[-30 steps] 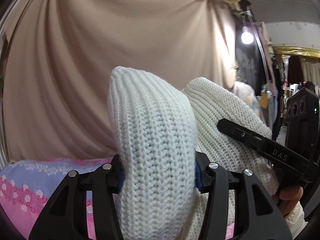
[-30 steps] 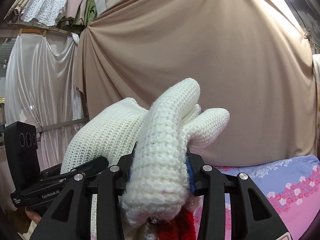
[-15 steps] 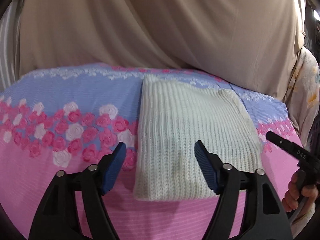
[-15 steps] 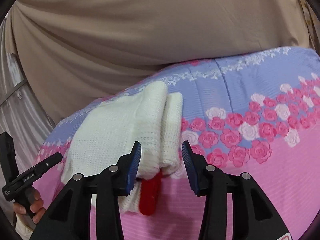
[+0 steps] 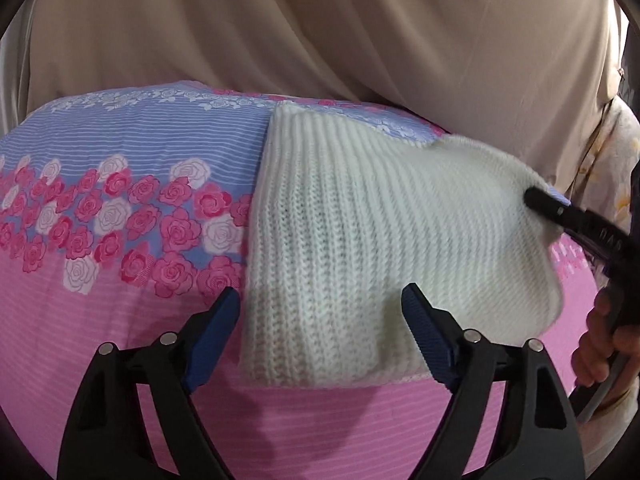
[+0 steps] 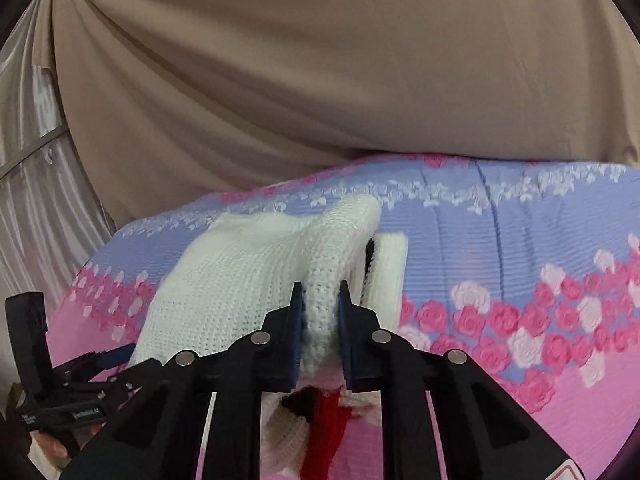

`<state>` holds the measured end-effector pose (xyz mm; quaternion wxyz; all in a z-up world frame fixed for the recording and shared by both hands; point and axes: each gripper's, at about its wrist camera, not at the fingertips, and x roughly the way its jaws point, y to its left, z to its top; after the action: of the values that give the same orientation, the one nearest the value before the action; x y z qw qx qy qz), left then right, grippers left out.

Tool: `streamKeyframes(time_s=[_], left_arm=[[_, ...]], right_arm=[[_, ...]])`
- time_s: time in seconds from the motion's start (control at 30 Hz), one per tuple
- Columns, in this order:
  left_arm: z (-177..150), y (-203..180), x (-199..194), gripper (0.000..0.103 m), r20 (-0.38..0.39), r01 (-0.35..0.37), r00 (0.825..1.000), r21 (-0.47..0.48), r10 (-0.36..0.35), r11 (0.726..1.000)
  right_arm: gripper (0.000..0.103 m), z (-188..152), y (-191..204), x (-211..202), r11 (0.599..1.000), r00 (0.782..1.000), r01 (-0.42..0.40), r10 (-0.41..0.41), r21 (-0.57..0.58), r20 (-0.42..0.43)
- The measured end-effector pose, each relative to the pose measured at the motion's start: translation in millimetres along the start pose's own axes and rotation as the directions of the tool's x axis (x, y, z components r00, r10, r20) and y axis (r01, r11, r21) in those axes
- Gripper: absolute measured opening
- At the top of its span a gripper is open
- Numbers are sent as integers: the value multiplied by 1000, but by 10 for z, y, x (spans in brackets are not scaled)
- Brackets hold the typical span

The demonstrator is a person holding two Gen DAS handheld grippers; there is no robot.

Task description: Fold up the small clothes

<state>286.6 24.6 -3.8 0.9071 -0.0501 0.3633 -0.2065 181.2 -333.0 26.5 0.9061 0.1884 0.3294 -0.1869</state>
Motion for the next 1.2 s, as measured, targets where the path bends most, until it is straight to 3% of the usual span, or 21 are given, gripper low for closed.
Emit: streamKeyframes(time_s=[0.07,0.1,0.17,0.23,0.33,0.4,0.43,0.47,0.5,0.53,0.63,0.67,0.73,0.77,0.87,0.93,1.0,1.1,1.2], left_arm=[[-14,-13,13,81,3,-9,1000,-6,9,1000],[-7,6,22,83,2,0,1000,-17,0,1000],[19,73,30,90,2,9,1000,-46,-9,999],[51,149,66,95,-4,8,1000,-74,-9,997],[105,246,213,94,-45,35,998,-110,-41,993],[107,288,334,87,-84,84,992,-142,-96,986],[106,286,357,78,-88,100,990,-147,-114,984],[116,254,343,68,-76,113,989,-134,-124,985],[131,211,324,54,-78,133,987,-119,-143,984],[150,167,252,47,-53,125,990,-106,-132,986],[178,92,128,45,-15,137,990,-84,-139,987],[165,69,159,45,-29,136,990,-78,-138,988],[80,23,344,46,-87,93,991,-54,-98,994],[33,-4,419,48,-95,74,992,-40,-77,996],[18,-135,335,48,-55,5,998,26,-3,1000],[56,-216,172,48,-25,-41,999,53,42,998],[100,-250,-14,46,27,-65,998,44,64,997],[179,-325,-191,47,92,-62,994,34,59,998],[238,-427,-54,47,81,-122,990,62,117,991]], right_arm=[[21,-179,-95,357,999,989,36,-35,10,-145],[25,-238,-138,400,999,989,36,-32,29,-145],[48,-236,-182,305,997,994,40,-33,70,-103],[63,-193,-200,286,994,995,42,-32,102,-90],[66,-248,-255,536,988,985,-2,28,154,-170],[63,-294,-359,704,962,972,-96,147,257,-184],[45,-274,-388,721,947,967,-133,188,291,-171],[33,-217,-370,688,951,970,-129,180,282,-161],[30,-128,-303,603,964,977,-120,157,239,-143],[27,-61,-239,507,972,983,-119,144,201,-112],[25,65,-112,242,991,995,-92,94,94,-19],[25,29,-154,300,996,998,-52,54,72,-25],[28,-166,-296,643,998,991,39,-32,52,-132],[31,-212,-338,623,998,996,14,-8,62,-91],[32,-89,-306,377,996,996,38,-32,85,-80],[32,-19,-143,75,995,995,95,-95,20,4],[32,-3,51,-166,996,995,82,-80,-42,51],[27,-51,297,-200,992,999,37,-35,-118,14],[23,-222,336,96,984,993,82,-95,-159,-75]])
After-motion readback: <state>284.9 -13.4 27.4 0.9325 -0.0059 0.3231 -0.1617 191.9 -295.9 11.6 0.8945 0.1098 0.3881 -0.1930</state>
